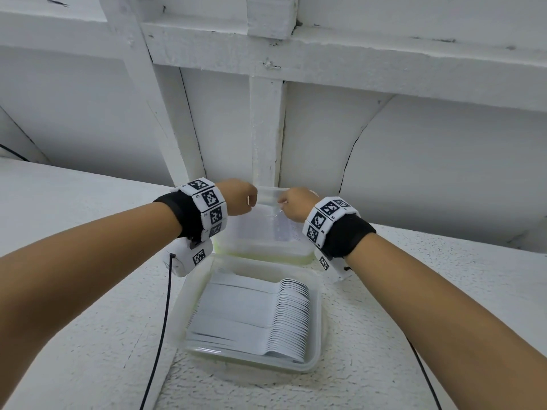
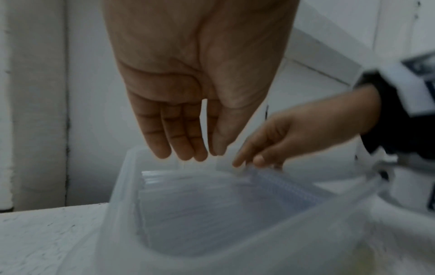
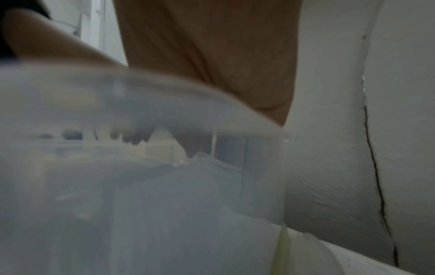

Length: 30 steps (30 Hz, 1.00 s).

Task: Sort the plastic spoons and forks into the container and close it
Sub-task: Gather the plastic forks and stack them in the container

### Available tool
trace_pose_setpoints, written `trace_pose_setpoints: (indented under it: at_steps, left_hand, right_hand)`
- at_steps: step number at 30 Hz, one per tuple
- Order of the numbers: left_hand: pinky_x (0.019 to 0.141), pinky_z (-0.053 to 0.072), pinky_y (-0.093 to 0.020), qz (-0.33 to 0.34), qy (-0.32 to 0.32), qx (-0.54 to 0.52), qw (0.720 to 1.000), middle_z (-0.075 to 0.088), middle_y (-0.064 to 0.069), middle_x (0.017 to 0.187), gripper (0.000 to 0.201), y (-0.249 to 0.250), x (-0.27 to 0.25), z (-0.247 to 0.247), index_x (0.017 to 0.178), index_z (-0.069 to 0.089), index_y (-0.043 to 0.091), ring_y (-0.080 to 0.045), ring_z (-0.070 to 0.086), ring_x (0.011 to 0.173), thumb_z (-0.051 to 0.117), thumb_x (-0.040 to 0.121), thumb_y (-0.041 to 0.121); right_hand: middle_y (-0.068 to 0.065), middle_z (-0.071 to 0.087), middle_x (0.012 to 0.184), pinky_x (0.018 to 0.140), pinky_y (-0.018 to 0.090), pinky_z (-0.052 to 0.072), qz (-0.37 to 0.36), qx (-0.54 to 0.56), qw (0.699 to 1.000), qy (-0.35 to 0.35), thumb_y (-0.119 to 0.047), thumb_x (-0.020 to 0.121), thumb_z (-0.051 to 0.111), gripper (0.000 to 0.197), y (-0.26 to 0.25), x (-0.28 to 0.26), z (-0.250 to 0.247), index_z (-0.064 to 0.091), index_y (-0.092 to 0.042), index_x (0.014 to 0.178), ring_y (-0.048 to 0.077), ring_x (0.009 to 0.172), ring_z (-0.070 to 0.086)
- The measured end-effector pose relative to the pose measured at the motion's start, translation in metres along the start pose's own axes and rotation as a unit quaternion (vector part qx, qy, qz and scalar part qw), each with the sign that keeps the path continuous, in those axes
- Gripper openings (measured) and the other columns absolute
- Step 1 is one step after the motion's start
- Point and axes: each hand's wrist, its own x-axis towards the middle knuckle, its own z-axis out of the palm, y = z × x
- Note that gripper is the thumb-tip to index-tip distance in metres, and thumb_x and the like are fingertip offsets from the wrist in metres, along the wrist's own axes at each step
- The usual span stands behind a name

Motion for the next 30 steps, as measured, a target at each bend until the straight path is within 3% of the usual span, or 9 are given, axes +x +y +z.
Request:
trace_pose_setpoints:
  at_steps: [6, 8, 10, 15, 23, 25, 28, 30]
  left_hand:
    - [0.083, 0.040, -0.029, -0.101, 0.078, -0.098, 0.987, 0.057, -0.012, 0.123, 0.030, -0.029, -0.019, -0.004, 0.120, 0.054, 0.007, -0.030, 0.053, 0.110, 0.047, 0.093, 0.015]
    - [0.073, 0.045, -0.032, -0.151, 0.060, -0.134, 0.978, 0.058, -0.016, 0.118, 0.034, -0.034, -0.027, 0.001, 0.123, 0.048, 0.002, -0.032, 0.059, 0.096, 0.048, 0.093, 0.019]
    - [0.070, 0.053, -0.038, -0.180, 0.013, -0.204, 0.962, 0.062, -0.018, 0.104, 0.039, -0.035, -0.033, 0.007, 0.128, 0.045, 0.000, -0.033, 0.063, 0.084, 0.049, 0.094, 0.019]
    - [0.071, 0.057, -0.036, -0.192, 0.002, -0.320, 0.928, 0.063, -0.016, 0.093, 0.039, -0.038, -0.032, 0.013, 0.129, 0.045, 0.002, -0.030, 0.066, 0.084, 0.054, 0.091, 0.007]
    - [0.071, 0.057, -0.040, -0.195, 0.001, -0.330, 0.923, 0.064, -0.015, 0.086, 0.028, -0.039, -0.027, 0.010, 0.116, 0.053, 0.001, -0.030, 0.066, 0.075, 0.054, 0.093, 0.019]
    - [0.069, 0.057, -0.039, -0.197, 0.002, -0.328, 0.924, 0.063, -0.013, 0.084, 0.027, -0.039, -0.026, 0.011, 0.116, 0.052, 0.001, -0.031, 0.066, 0.076, 0.053, 0.094, 0.017]
    - [0.066, 0.055, -0.035, -0.198, 0.001, -0.318, 0.927, 0.061, -0.010, 0.081, 0.026, -0.038, -0.027, 0.011, 0.115, 0.051, 0.001, -0.027, 0.063, 0.074, 0.051, 0.095, 0.017]
    - [0.066, 0.054, -0.034, -0.197, -0.004, -0.306, 0.932, 0.060, -0.009, 0.081, 0.029, -0.038, -0.032, 0.009, 0.118, 0.050, 0.000, -0.027, 0.061, 0.075, 0.049, 0.096, 0.019]
  right_hand:
    - [0.009, 0.061, 0.124, 0.090, 0.029, 0.044, -0.011, 0.007, 1.000, 0.027, -0.007, 0.096, 0.036, 0.034, 0.004, 0.000, 0.005, 0.060, -0.007, 0.121, 0.026, 0.112, 0.057]
    - [0.004, 0.054, 0.133, 0.094, 0.025, 0.039, -0.026, 0.024, 0.999, 0.023, -0.004, 0.096, 0.035, 0.039, 0.004, -0.001, 0.005, 0.055, -0.013, 0.128, 0.023, 0.120, 0.051]
    - [0.000, 0.051, 0.137, 0.098, 0.022, 0.035, -0.048, 0.028, 0.998, 0.019, -0.004, 0.096, 0.034, 0.041, 0.005, -0.001, 0.005, 0.055, -0.017, 0.129, 0.019, 0.125, 0.047]
    - [0.002, 0.052, 0.133, 0.095, 0.023, 0.037, -0.063, 0.027, 0.998, 0.007, -0.001, 0.094, 0.038, 0.038, 0.005, 0.000, 0.004, 0.057, -0.015, 0.123, 0.020, 0.121, 0.049]
    - [0.005, 0.057, 0.128, 0.097, 0.029, 0.037, -0.106, -0.001, 0.994, 0.020, -0.012, 0.098, 0.038, 0.032, 0.005, 0.000, 0.006, 0.060, -0.008, 0.121, 0.023, 0.118, 0.051]
    - [0.007, 0.060, 0.124, 0.094, 0.030, 0.038, -0.112, -0.014, 0.993, 0.023, -0.015, 0.099, 0.036, 0.034, 0.007, -0.001, 0.008, 0.062, -0.006, 0.118, 0.025, 0.114, 0.053]
    - [0.007, 0.064, 0.098, 0.079, 0.028, 0.038, -0.103, -0.026, 0.994, 0.029, -0.017, 0.100, 0.033, 0.035, 0.008, 0.000, 0.011, 0.065, -0.004, 0.094, 0.026, 0.098, 0.055]
    - [0.007, 0.062, 0.091, 0.075, 0.028, 0.036, -0.099, -0.015, 0.994, 0.040, -0.018, 0.100, 0.033, 0.035, 0.007, -0.002, 0.009, 0.063, -0.003, 0.090, 0.027, 0.093, 0.054]
